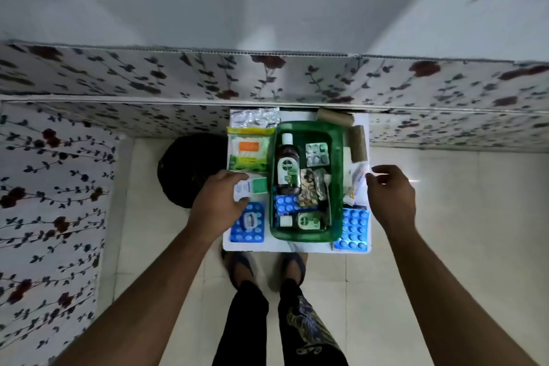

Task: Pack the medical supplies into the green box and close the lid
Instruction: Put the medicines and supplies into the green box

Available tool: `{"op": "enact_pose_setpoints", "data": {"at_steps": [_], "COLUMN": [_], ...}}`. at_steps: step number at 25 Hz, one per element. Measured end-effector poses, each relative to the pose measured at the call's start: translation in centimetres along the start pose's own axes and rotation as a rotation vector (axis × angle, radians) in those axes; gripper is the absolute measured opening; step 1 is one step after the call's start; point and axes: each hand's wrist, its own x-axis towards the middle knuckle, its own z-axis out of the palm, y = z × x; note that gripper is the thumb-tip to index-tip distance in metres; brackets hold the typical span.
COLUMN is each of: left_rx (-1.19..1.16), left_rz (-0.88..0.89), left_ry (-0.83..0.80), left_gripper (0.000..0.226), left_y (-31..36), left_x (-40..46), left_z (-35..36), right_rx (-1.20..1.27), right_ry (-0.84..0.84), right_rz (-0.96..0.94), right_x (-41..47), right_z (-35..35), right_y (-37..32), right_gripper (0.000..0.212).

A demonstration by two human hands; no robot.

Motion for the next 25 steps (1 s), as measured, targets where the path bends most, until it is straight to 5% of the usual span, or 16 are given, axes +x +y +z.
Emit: {"op": "enact_pose_setpoints", "data": {"at_steps": [5,10,20,25], "left_rx": [0.319,0.401,0.007,-0.062], "left_rz": [0.113,0.143,0.086,0.045], "left_ry": [0.028,0.042,0.199,0.083], "left_gripper": [0.051,0.049,0.058,0.041], "left_y": [-0.3,-0.8,5.0,13.5], "left_x": [1.2,1.5,-3.6,1.0], "left_z": [2.5,2.6,-3.0,0.5], "right_rx": [-0.042,0.055,0.196,0.385], "right_ry": [-0.056,-0.038,-0.02,0.06], "right_rz": [0.128,0.172,0.185,0.161], "right_x": [3.1,3.9,1.9,0.2], "right_z": [3.0,4.9,2.5,-0.4], "right_y": [4.3,5.0,4.5,3.4], "right_gripper": [0.04,0.05,0.03,0.027]}}
